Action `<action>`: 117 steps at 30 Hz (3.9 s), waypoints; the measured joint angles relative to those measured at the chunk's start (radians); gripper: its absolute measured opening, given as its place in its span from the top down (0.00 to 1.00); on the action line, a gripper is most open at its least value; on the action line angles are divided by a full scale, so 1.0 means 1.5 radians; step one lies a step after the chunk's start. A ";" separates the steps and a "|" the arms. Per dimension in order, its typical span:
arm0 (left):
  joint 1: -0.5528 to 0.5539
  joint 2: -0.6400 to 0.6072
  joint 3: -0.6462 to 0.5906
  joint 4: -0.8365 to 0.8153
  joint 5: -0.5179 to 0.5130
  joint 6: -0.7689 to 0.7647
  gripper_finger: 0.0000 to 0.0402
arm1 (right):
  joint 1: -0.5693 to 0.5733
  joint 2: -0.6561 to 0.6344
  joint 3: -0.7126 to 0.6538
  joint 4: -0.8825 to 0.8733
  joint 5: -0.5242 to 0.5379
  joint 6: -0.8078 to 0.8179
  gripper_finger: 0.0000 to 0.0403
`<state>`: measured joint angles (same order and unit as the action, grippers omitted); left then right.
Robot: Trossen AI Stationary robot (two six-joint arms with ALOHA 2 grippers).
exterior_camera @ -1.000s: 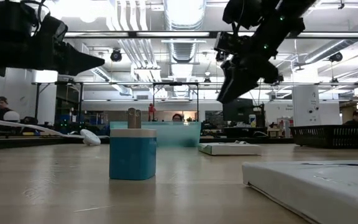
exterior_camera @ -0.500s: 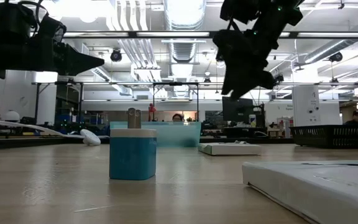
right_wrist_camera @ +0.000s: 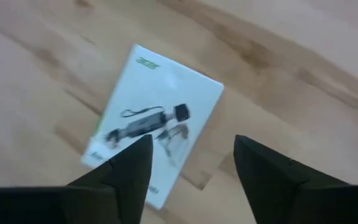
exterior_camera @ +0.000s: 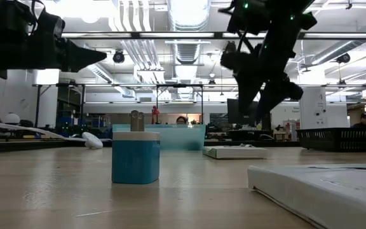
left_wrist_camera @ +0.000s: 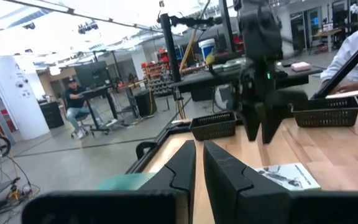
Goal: Pick and place items into bin
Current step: Put the top card reader box into the top black bin
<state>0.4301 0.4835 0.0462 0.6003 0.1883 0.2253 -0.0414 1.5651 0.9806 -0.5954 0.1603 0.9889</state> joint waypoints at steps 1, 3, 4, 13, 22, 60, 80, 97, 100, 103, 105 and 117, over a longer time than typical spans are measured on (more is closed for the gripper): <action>0.000 0.000 0.000 0.003 0.000 0.000 0.96 | 0.000 0.010 0.000 0.001 0.001 0.003 0.46; 0.000 0.000 0.000 0.003 0.000 0.000 0.96 | 0.000 0.031 -0.001 0.017 0.001 0.018 0.44; 0.000 0.000 0.000 0.002 0.000 0.001 0.96 | 0.000 0.042 -0.001 0.027 -0.001 0.025 0.44; 0.000 0.005 -0.001 0.001 -0.001 0.046 0.96 | 0.000 0.102 0.010 0.051 -0.002 0.064 0.46; 0.000 0.005 -0.002 -0.003 -0.001 0.047 0.96 | 0.008 0.108 0.009 0.050 -0.008 0.075 0.49; 0.000 0.005 -0.003 -0.004 0.000 0.047 0.96 | 0.012 0.106 0.007 -0.012 -0.094 0.032 0.97; 0.000 0.005 -0.003 -0.004 0.000 0.047 0.96 | -0.030 -0.154 0.008 -0.395 0.129 0.108 0.97; 0.000 0.005 -0.003 -0.004 0.000 0.047 0.96 | -0.148 -0.161 0.004 -0.546 0.241 0.092 0.97; 0.000 0.005 -0.003 -0.004 0.000 0.047 0.96 | -0.180 -0.160 0.003 -0.574 0.264 0.089 0.97; 0.000 0.005 -0.003 -0.004 0.000 0.047 0.96 | -0.213 -0.160 0.003 -0.610 0.283 0.077 0.97; 0.000 0.005 -0.003 -0.004 0.000 0.047 0.96 | -0.234 -0.161 0.002 -0.616 0.290 0.054 0.97; 0.000 0.005 -0.003 -0.005 0.000 0.047 0.96 | -0.341 -0.156 -0.023 -0.591 0.318 -0.049 0.97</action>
<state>0.4305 0.4904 0.0414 0.5934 0.1880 0.2955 -0.5531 1.3312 0.9464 -1.4825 0.6380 0.9162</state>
